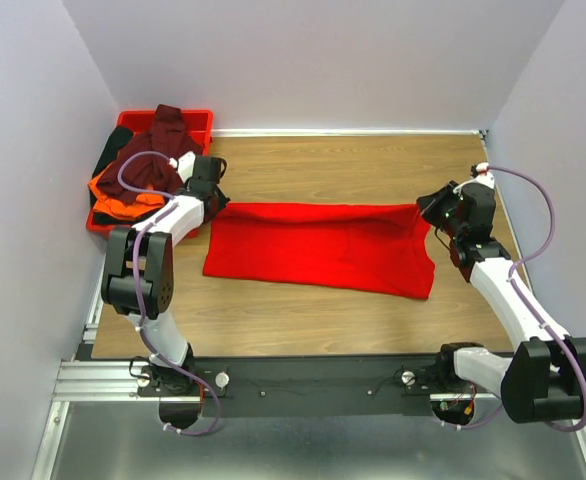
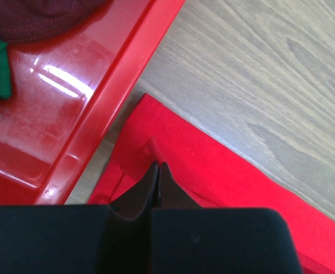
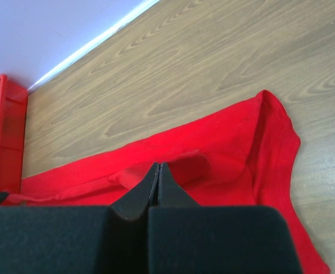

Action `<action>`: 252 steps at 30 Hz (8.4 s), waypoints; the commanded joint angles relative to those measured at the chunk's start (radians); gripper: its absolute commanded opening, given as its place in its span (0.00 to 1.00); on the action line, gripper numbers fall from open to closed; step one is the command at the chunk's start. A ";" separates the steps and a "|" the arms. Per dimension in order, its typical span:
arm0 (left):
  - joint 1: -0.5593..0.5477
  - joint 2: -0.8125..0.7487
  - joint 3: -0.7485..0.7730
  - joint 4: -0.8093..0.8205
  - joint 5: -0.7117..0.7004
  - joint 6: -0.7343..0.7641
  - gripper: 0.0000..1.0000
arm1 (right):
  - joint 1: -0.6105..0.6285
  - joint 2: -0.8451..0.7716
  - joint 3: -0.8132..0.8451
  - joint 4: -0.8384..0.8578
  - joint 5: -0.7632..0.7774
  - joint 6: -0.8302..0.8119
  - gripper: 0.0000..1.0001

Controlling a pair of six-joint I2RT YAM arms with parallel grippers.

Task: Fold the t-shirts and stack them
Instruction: Fold the tshirt

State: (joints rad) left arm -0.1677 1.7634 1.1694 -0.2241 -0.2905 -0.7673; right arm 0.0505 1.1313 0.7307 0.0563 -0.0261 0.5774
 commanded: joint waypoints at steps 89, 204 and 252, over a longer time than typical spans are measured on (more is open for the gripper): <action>-0.049 -0.311 -0.180 0.043 0.157 0.115 0.39 | 0.209 0.240 -0.071 -0.087 -0.199 0.036 0.00; -0.564 -0.087 -0.353 0.111 0.071 0.016 0.18 | 0.279 0.648 0.231 -0.323 0.390 0.201 0.64; -0.633 -0.142 -0.160 0.098 0.139 0.040 0.29 | 0.239 0.996 0.820 -0.385 0.146 -0.289 0.77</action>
State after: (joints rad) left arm -0.8158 1.6642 1.0191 -0.1337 -0.1410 -0.7296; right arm 0.2863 2.1010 1.5780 -0.3115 0.1268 0.2699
